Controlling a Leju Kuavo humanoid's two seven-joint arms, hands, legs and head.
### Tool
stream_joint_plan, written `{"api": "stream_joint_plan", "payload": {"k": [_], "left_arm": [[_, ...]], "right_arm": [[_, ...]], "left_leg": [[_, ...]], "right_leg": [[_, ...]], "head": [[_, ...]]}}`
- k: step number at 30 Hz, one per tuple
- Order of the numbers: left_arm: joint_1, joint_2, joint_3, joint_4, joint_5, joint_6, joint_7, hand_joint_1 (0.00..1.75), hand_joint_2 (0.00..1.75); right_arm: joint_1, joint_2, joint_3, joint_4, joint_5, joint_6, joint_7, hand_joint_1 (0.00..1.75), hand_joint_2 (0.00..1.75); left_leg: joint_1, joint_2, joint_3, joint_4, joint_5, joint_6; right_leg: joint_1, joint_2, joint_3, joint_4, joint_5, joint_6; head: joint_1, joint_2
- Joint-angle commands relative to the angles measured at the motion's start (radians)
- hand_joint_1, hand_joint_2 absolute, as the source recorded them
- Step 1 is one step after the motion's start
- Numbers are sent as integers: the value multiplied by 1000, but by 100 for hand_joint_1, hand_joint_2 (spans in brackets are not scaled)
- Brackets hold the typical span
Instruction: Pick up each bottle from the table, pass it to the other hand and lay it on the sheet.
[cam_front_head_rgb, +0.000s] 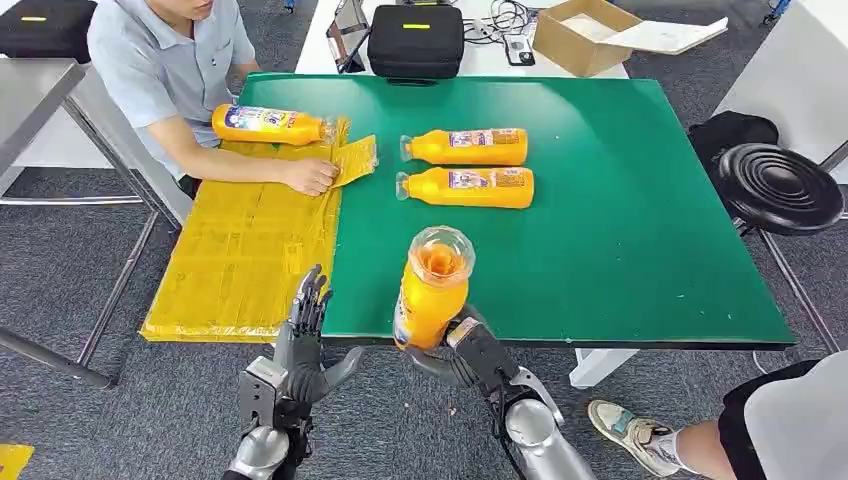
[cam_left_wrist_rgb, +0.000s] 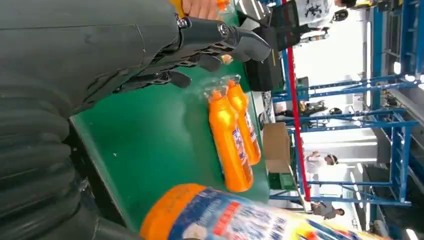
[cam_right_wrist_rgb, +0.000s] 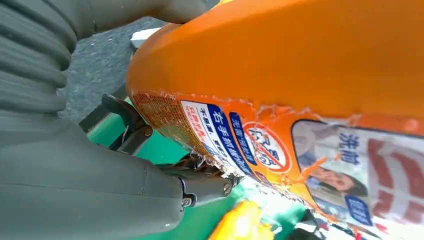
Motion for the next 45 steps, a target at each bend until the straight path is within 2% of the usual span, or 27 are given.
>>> {"api": "stream_joint_plan", "payload": {"k": [1, 4, 5, 11, 17, 21, 28, 40, 45], "left_arm": [[41, 23, 0, -120, 61, -122, -24, 0, 175], [53, 19, -8, -138, 84, -188, -24, 0, 175], [54, 20, -14, -140, 84, -204, -24, 0, 175], [54, 21, -29, -141, 77, -224, -24, 0, 175], [40, 22, -84, -105, 12, -147, -24, 0, 175], [27, 13, -91, -69, -12, -105, -24, 0, 175], [-3, 5, -113, -37, -11, -70, -24, 0, 175], [-35, 2, -130, -23, 24, -100, -24, 0, 175], [-54, 6, -132, -16, 22, -107, -24, 0, 175]], "right_arm": [[-106, 11, -28, 195, -11, -11, 12, 175, 175], [-114, 13, -35, 230, 1, -33, 13, 175, 175], [-116, 13, -33, 235, 19, -55, 6, 175, 175], [-121, 13, -25, 237, 52, -85, 5, 175, 175], [-153, 21, 38, 244, 184, -171, 34, 175, 175], [-152, 22, 63, 230, 217, -184, 36, 175, 175], [-146, 20, 118, 177, 223, -137, 25, 175, 175], [-181, 19, 214, 214, 264, -95, 15, 175, 175], [-212, 19, 296, 232, 289, -40, 15, 175, 175]], "left_leg": [[1, 3, 4, 0, -2, -1], [0, 1, 2, -1, -1, 0], [1, 2, 6, -1, -2, -1], [0, 1, 3, -1, -1, -1], [1, 2, 4, 0, -2, -1], [0, 1, 3, -1, -1, -1], [0, 0, 2, 0, -1, -1], [0, 1, 3, -1, -1, -1], [1, 1, 4, 0, -2, -1]], "right_leg": [[1, 3, 3, -1, -1, -2], [0, 1, 2, -1, 0, -1], [1, 2, 5, -1, -1, -2], [0, 1, 2, 0, -1, -1], [1, 2, 3, 0, -1, -2], [0, 1, 3, -1, -1, -1], [0, 0, 2, 0, -1, -1], [0, 0, 3, 0, -1, -1], [1, 1, 4, 0, -1, -2]], "head": [[0, 0], [0, 0], [0, 0], [0, 0], [0, 0], [0, 0], [0, 0], [0, 0], [0, 0]]}}
